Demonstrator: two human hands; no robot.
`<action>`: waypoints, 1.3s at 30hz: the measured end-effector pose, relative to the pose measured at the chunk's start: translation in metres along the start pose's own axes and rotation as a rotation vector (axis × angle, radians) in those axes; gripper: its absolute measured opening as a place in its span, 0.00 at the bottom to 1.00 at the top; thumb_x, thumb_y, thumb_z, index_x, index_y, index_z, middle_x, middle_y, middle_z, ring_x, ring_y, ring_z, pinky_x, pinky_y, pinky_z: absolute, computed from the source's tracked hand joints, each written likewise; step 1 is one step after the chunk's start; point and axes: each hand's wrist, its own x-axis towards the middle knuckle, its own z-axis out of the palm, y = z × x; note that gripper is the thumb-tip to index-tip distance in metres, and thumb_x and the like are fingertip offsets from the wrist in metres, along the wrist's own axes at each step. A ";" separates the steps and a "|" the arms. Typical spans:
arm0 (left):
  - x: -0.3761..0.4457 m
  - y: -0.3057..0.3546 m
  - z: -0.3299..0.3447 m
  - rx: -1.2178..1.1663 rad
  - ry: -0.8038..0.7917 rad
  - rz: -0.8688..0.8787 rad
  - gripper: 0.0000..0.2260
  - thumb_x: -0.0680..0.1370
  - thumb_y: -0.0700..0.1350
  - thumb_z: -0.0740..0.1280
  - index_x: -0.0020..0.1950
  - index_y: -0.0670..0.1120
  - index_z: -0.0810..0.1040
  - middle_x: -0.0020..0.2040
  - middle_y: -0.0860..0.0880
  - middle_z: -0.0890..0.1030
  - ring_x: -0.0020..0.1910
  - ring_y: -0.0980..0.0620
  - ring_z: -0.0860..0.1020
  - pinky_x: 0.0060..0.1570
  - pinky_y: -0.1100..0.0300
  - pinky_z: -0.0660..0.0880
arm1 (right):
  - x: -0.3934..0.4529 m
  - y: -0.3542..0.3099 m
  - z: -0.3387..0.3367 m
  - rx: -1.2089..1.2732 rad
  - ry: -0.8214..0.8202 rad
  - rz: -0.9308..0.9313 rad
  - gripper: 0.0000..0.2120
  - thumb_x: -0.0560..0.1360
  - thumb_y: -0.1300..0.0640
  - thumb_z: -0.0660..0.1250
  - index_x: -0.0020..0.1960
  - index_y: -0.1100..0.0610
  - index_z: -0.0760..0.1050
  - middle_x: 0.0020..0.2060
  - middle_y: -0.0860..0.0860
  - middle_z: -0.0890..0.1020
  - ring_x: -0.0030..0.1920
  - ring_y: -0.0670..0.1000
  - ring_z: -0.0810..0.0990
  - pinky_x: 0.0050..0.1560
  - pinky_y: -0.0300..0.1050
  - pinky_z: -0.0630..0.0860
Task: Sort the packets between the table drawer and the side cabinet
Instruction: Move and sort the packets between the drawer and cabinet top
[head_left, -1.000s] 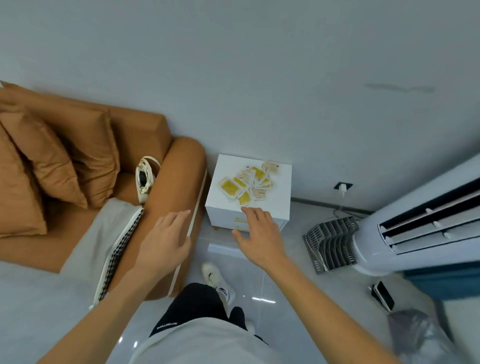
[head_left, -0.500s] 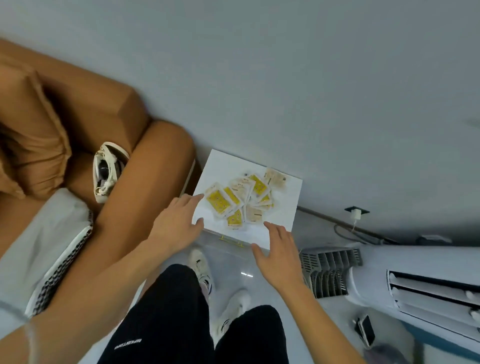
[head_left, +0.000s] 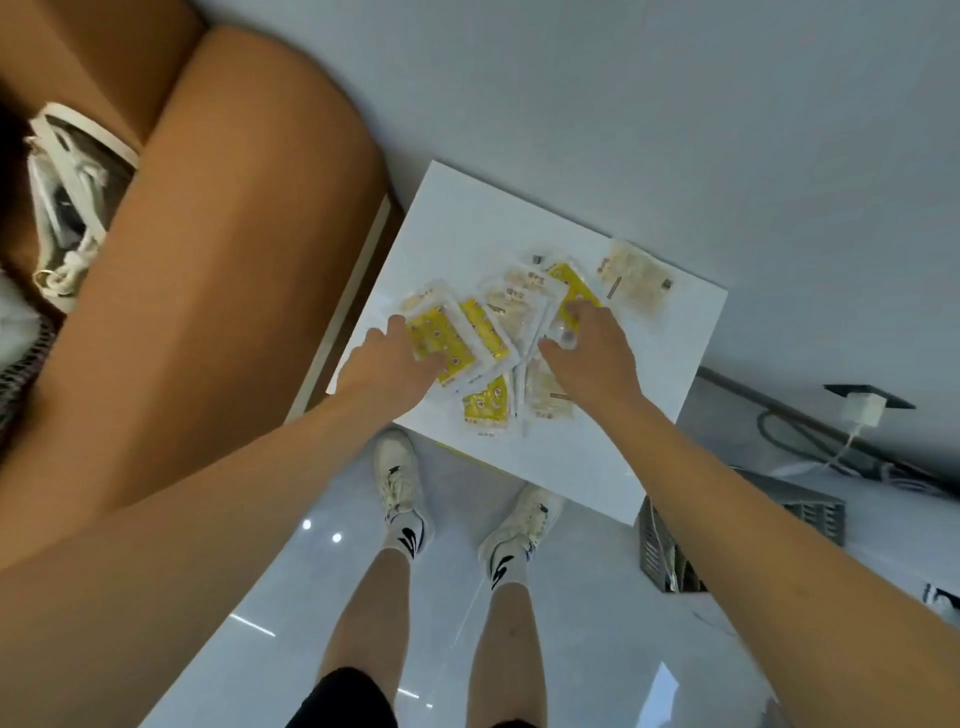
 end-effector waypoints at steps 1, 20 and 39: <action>0.008 0.002 0.004 -0.052 -0.002 -0.056 0.34 0.77 0.68 0.62 0.75 0.48 0.61 0.64 0.41 0.73 0.60 0.37 0.77 0.55 0.44 0.76 | 0.010 -0.003 0.003 0.038 0.007 0.025 0.28 0.77 0.48 0.70 0.74 0.53 0.68 0.67 0.54 0.72 0.67 0.57 0.72 0.66 0.53 0.72; 0.049 0.019 0.024 -0.541 0.118 -0.291 0.41 0.66 0.53 0.83 0.68 0.43 0.62 0.65 0.41 0.73 0.62 0.39 0.77 0.51 0.48 0.78 | 0.047 -0.039 0.048 0.104 0.229 0.079 0.27 0.66 0.63 0.78 0.59 0.57 0.68 0.51 0.51 0.77 0.51 0.51 0.76 0.42 0.45 0.71; 0.040 -0.018 0.020 -0.955 0.193 -0.024 0.24 0.70 0.38 0.80 0.60 0.51 0.73 0.52 0.54 0.82 0.51 0.56 0.82 0.49 0.56 0.81 | 0.038 -0.040 0.019 0.281 0.155 0.103 0.29 0.82 0.57 0.65 0.79 0.60 0.59 0.76 0.54 0.68 0.76 0.54 0.65 0.70 0.43 0.63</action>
